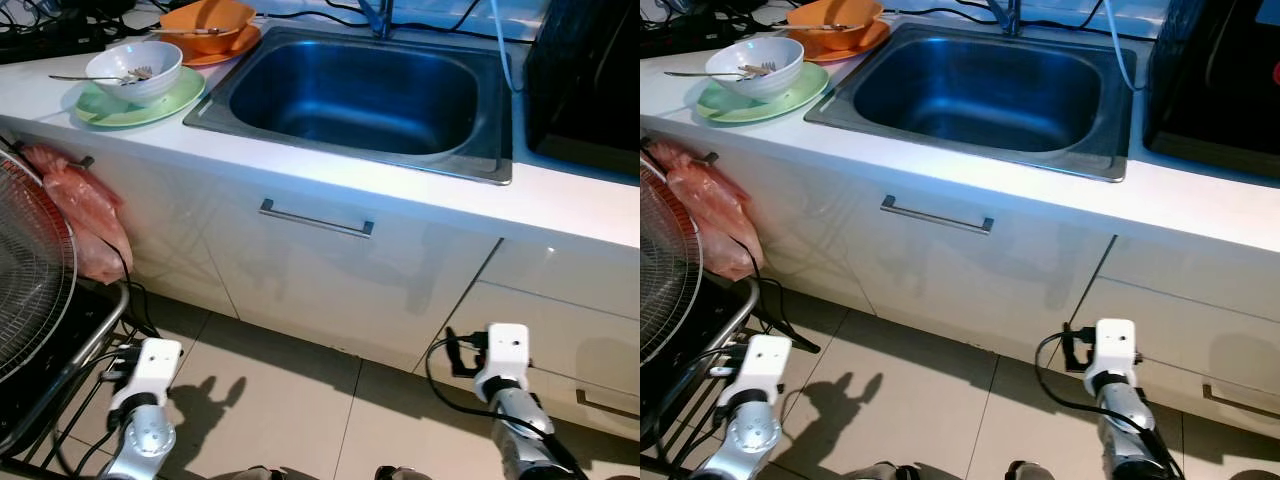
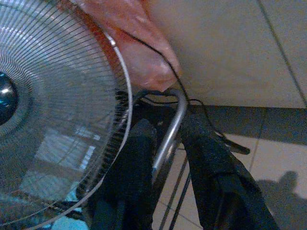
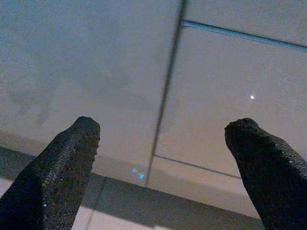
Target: Kitchen organization
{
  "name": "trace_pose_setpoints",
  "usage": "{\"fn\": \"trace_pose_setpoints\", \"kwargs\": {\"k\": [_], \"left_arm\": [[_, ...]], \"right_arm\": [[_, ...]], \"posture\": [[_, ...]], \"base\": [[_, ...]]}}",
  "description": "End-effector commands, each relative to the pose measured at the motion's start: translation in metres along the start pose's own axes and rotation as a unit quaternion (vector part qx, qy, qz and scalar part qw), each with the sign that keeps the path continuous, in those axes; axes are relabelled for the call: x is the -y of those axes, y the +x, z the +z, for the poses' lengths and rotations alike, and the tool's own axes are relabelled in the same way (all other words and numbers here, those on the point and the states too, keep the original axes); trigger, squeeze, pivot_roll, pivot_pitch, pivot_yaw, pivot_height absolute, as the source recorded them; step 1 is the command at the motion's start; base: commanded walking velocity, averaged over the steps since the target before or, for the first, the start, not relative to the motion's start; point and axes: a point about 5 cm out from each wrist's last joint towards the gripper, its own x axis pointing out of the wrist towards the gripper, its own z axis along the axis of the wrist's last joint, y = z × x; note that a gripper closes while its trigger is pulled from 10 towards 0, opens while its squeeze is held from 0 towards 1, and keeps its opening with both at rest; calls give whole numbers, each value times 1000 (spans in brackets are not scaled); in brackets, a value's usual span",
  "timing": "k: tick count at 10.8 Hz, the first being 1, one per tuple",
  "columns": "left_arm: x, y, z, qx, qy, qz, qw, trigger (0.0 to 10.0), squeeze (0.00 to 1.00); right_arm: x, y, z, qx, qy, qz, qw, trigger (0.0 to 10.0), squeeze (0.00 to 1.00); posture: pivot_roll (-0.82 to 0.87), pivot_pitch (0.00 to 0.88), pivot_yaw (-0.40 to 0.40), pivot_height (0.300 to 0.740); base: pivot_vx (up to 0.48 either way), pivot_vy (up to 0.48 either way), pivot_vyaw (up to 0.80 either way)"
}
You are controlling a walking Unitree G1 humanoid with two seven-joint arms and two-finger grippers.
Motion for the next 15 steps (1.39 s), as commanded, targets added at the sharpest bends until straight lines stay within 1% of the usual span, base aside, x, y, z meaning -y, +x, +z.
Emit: {"fn": "trace_pose_setpoints", "kwargs": {"k": [1,2,3,4,5,6,7,8,9,10,11,12,13,14,15], "left_arm": [[-7,0,-4,-12,-41,15,999,10000,0],[-6,6,18,32,-85,7,996,10000,0],[2,8,44,92,-100,-22,990,10000,0],[5,9,66,139,-111,-36,983,10000,0],[6,10,99,201,-129,-43,970,10000,0],[8,10,119,230,-137,-55,962,10000,0],[8,7,134,260,-136,-64,954,10000,0],[1,7,155,288,-154,-56,943,10000,0],[-4,5,171,312,-163,-55,934,10000,0],[-7,3,182,330,-165,-56,928,10000,0],[-10,-1,201,360,-167,-62,916,10000,0],[-11,-5,209,370,-168,-66,911,10000,0],[-11,-7,212,371,-170,-70,910,10000,0],[-13,-10,217,374,-173,-72,908,10000,0],[-14,-11,221,378,-176,-74,906,10000,0]], "right_arm": [[8,-1,3,14,2,-19,1000,10000,0],[13,1,16,50,3,-26,998,10000,0],[14,3,27,77,-4,-27,997,10000,0],[14,6,40,107,-12,-28,994,10000,0],[15,8,64,159,-17,-33,987,10000,0],[14,9,79,188,-25,-28,981,10000,0],[12,9,91,208,-35,-22,977,10000,0],[10,8,110,244,-39,-19,969,10000,0],[10,5,125,269,-38,-21,962,10000,0],[9,3,135,284,-36,-21,958,10000,0],[5,0,152,311,-35,-15,950,10000,0],[3,-3,157,314,-36,-12,949,10000,0],[4,-6,156,312,-37,-14,949,10000,0],[5,-10,161,317,-34,-19,947,10000,0],[3,-12,167,322,-29,-17,946,10000,0]], "posture": [[-31,92,56,740],[-29,97,52,740],[-31,104,50,740],[-29,111,47,740],[-32,119,43,740],[-38,124,43,740],[-38,124,43,740],[-44,133,42,740],[-42,139,42,740],[-43,141,43,740],[-45,143,43,740],[-45,143,42,740],[-44,144,40,740],[-44,144,40,740],[-44,144,40,740]], "base": [[0,0,0],[0,0,0],[0,0,0],[0,0,0],[0,0,0],[0,0,0],[0,0,0],[0,0,0],[0,0,0],[0,0,0],[0,0,0],[0,0,0],[0,0,0],[0,0,0],[0,0,0]]}}
